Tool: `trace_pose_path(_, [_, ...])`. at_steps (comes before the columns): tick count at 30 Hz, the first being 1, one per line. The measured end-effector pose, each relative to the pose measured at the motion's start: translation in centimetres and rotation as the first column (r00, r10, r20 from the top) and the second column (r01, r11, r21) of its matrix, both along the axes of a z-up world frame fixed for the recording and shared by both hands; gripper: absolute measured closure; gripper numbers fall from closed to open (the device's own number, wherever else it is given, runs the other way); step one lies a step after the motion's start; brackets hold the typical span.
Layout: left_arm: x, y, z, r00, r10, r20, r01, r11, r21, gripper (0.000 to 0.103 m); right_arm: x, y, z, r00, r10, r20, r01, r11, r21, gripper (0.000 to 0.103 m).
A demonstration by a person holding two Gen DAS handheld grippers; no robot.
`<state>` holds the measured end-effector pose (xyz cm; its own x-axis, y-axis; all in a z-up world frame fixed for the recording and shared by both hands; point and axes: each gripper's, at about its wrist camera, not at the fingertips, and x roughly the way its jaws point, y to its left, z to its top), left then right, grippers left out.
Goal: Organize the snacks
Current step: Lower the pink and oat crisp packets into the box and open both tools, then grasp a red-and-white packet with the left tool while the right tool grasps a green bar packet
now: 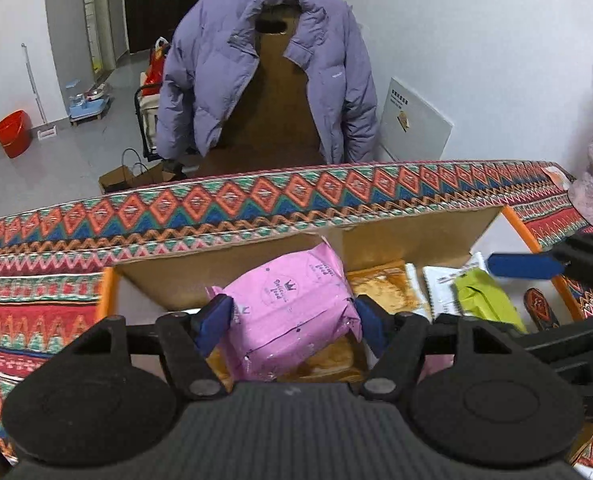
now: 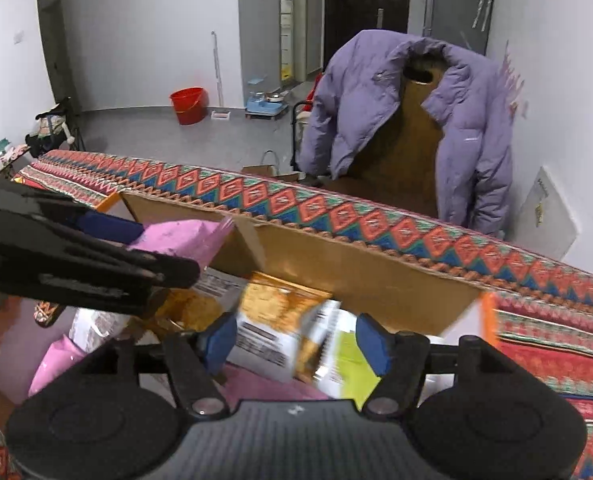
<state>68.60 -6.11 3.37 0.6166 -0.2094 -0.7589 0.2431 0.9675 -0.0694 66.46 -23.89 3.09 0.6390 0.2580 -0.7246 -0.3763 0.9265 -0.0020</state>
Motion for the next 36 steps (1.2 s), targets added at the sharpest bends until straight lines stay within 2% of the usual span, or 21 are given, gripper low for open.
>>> trace_pose_path(2, [-0.2,-1.0,0.1,0.999,-0.03,0.011,0.031,1.0,-0.006,0.023,-0.9,-0.9,0.6,1.0,-0.007,0.015,0.008,0.999,-0.053,0.032])
trace_pose_path(4, [-0.7,-1.6,0.5,0.998,-0.054,0.03,0.053,0.998,0.02,0.023,-1.9,-1.7,1.1,1.0,-0.009,0.024,0.011,0.996,-0.087,0.032])
trace_pose_path(10, [-2.9,-0.1,3.5,0.999,-0.018,0.038,0.017,1.0,0.025,0.02,-4.3,-3.3,3.5,0.999,-0.019,0.041,0.022,0.997,-0.068,0.031])
trace_pose_path(16, [-8.1,2.3,7.4,0.996,-0.014,0.085,0.009,0.998,0.065,0.017,-8.4,-3.6,6.6,0.996,-0.007,0.09,0.011,0.999,-0.037,0.027])
trace_pose_path(21, [-15.4,4.6,9.7,0.992,0.024,0.124,-0.026,0.999,0.02,0.017,-13.3,-4.2,8.5,0.992,0.005,0.129,-0.008,1.0,0.023,0.025])
trace_pose_path(22, [-17.4,5.1,10.0,0.99,0.036,0.134,-0.037,0.999,0.005,0.017,-15.0,-4.5,8.8,0.988,0.0,0.154,-0.006,0.999,0.039,0.022])
trace_pose_path(23, [-19.2,5.6,10.2,0.989,0.046,0.143,-0.044,0.999,-0.019,0.014,-16.3,-4.6,8.8,0.985,-0.005,0.17,-0.003,0.999,0.047,0.017])
trace_pose_path(27, [-27.6,7.7,10.7,0.978,0.05,0.204,-0.028,0.994,-0.109,0.01,-23.3,-5.6,8.3,0.978,0.016,0.208,-0.037,0.995,0.097,0.016])
trace_pose_path(30, [-33.3,8.5,10.2,0.96,0.056,0.273,-0.027,0.994,-0.109,0.005,-28.7,-6.3,7.6,0.971,0.017,0.24,-0.049,0.991,0.126,0.015])
trace_pose_path(32, [-36.5,8.7,9.7,0.948,0.062,0.313,-0.038,0.996,-0.083,0.005,-31.9,-6.8,7.0,0.965,0.014,0.26,-0.05,0.99,0.134,0.015])
trace_pose_path(36, [-42.4,9.3,8.1,0.925,0.066,0.373,-0.045,0.997,-0.063,0.002,-38.3,-7.7,5.5,0.952,0.0,0.306,-0.049,0.987,0.151,0.009])
